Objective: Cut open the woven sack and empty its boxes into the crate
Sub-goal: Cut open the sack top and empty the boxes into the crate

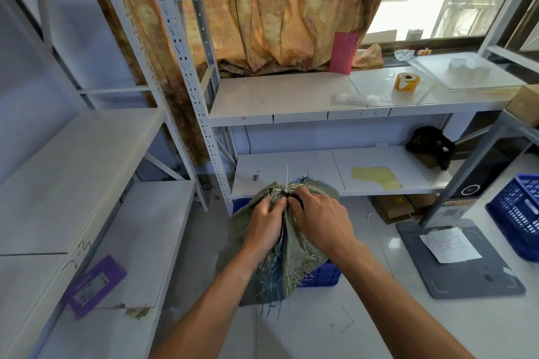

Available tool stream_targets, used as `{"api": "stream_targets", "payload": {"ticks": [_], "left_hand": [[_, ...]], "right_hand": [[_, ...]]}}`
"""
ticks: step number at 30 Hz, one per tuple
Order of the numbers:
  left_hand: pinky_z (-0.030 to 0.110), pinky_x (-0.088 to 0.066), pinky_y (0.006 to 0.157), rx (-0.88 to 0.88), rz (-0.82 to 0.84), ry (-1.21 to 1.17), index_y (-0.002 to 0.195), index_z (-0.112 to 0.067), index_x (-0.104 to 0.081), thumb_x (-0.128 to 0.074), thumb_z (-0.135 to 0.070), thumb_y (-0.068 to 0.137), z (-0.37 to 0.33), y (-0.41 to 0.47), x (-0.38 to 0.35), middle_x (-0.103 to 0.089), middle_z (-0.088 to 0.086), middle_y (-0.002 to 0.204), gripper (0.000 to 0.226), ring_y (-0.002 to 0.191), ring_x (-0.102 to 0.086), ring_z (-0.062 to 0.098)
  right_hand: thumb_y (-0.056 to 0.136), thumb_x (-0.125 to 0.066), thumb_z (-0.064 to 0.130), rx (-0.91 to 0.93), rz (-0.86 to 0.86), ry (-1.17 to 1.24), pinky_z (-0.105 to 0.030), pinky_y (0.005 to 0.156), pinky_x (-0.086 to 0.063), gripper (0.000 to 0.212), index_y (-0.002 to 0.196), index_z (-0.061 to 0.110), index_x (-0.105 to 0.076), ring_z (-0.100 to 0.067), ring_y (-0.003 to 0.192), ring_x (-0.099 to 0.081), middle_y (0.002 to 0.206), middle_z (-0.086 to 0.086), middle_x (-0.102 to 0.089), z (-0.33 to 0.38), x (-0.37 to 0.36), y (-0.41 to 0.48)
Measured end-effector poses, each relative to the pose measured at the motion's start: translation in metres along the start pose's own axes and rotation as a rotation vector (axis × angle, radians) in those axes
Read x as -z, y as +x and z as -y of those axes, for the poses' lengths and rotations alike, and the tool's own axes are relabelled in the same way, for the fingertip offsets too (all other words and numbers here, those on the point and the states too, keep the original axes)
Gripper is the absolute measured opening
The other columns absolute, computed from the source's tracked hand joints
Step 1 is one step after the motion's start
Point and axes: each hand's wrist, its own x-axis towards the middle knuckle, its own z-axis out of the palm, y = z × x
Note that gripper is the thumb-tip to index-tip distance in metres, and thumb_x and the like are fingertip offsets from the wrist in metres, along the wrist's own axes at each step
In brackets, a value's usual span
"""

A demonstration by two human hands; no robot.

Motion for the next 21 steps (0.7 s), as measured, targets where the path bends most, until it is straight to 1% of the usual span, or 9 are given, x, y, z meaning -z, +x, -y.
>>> {"api": "stream_targets", "payload": {"ticks": [3,5,8,9,10,12,14,17,21], "left_hand": [[0.047,-0.048,0.105,0.007,0.004,0.015,0.134,-0.022,-0.061,-0.05,-0.053,0.096,0.002,0.0,0.0,-0.067,-0.001,0.127,0.05,0.117,-0.062,0.017],[0.045,-0.048,0.104,0.018,0.009,0.027,0.133,-0.021,-0.061,-0.05,-0.055,0.095,0.001,-0.001,0.0,-0.066,-0.001,0.128,0.052,0.117,-0.061,0.016],[0.032,-0.045,0.093,0.01,0.02,0.016,0.126,-0.027,-0.06,-0.05,-0.045,0.102,-0.004,-0.007,0.001,-0.066,-0.005,0.123,0.031,0.105,-0.058,0.005],[0.032,-0.043,0.094,0.011,0.011,0.002,0.126,-0.028,-0.058,-0.05,-0.043,0.103,-0.004,-0.006,0.001,-0.065,-0.008,0.121,0.029,0.107,-0.056,0.005],[0.033,-0.042,0.099,0.011,0.016,0.013,0.128,-0.03,-0.056,-0.05,-0.046,0.102,-0.004,-0.007,0.0,-0.063,-0.009,0.126,0.031,0.114,-0.055,0.007],[0.044,-0.041,0.112,0.011,0.011,0.035,0.144,-0.023,-0.052,-0.051,-0.059,0.092,0.001,-0.003,-0.002,-0.056,-0.004,0.144,0.063,0.132,-0.05,0.017],[0.051,-0.043,0.112,0.005,0.023,0.021,0.143,-0.023,-0.053,-0.05,-0.07,0.079,0.014,0.007,-0.004,-0.056,0.003,0.147,0.08,0.134,-0.053,0.023],[0.052,-0.044,0.11,0.008,0.019,0.0,0.143,-0.023,-0.053,-0.05,-0.07,0.074,0.024,0.014,-0.006,-0.058,0.004,0.144,0.083,0.132,-0.054,0.024],[0.052,-0.044,0.109,-0.02,0.015,-0.004,0.143,-0.021,-0.053,-0.048,-0.07,0.071,0.013,0.007,-0.003,-0.059,0.004,0.142,0.087,0.13,-0.055,0.024]], "right_hand": [[0.103,-0.032,0.048,0.003,0.003,-0.009,-0.038,0.065,-0.052,0.033,0.112,0.028,-0.058,-0.026,0.084,-0.069,0.095,0.0,-0.072,0.0,0.0,0.0],[0.103,-0.033,0.047,0.003,0.002,-0.01,-0.038,0.065,-0.052,0.033,0.113,0.028,-0.058,-0.026,0.085,-0.069,0.096,0.0,-0.073,-0.001,0.001,0.0],[0.103,-0.033,0.047,0.003,0.003,-0.013,-0.038,0.064,-0.05,0.033,0.112,0.027,-0.059,-0.026,0.085,-0.068,0.096,0.0,-0.072,-0.003,0.001,0.0],[0.103,-0.033,0.047,0.002,0.007,-0.014,-0.037,0.064,-0.049,0.033,0.112,0.027,-0.059,-0.026,0.085,-0.068,0.095,0.0,-0.072,-0.003,0.0,0.0],[0.103,-0.034,0.048,0.002,0.008,-0.015,-0.037,0.063,-0.049,0.033,0.111,0.027,-0.059,-0.027,0.085,-0.068,0.095,0.0,-0.072,-0.004,0.0,0.0],[0.103,-0.034,0.049,0.003,0.012,-0.018,-0.037,0.062,-0.049,0.034,0.112,0.027,-0.059,-0.027,0.084,-0.068,0.094,-0.001,-0.072,-0.006,-0.001,0.0],[0.102,-0.035,0.049,0.008,0.016,-0.021,-0.037,0.062,-0.049,0.034,0.112,0.027,-0.059,-0.027,0.083,-0.068,0.093,-0.001,-0.072,-0.007,-0.002,0.0],[0.102,-0.035,0.05,0.011,0.011,-0.022,-0.036,0.061,-0.05,0.034,0.109,0.027,-0.059,-0.027,0.082,-0.068,0.09,-0.002,-0.071,-0.007,-0.003,0.0],[0.102,-0.034,0.049,0.015,0.014,-0.013,-0.038,0.061,-0.052,0.032,0.105,0.027,-0.056,-0.028,0.08,-0.067,0.087,-0.001,-0.069,-0.006,-0.005,-0.003]]}}
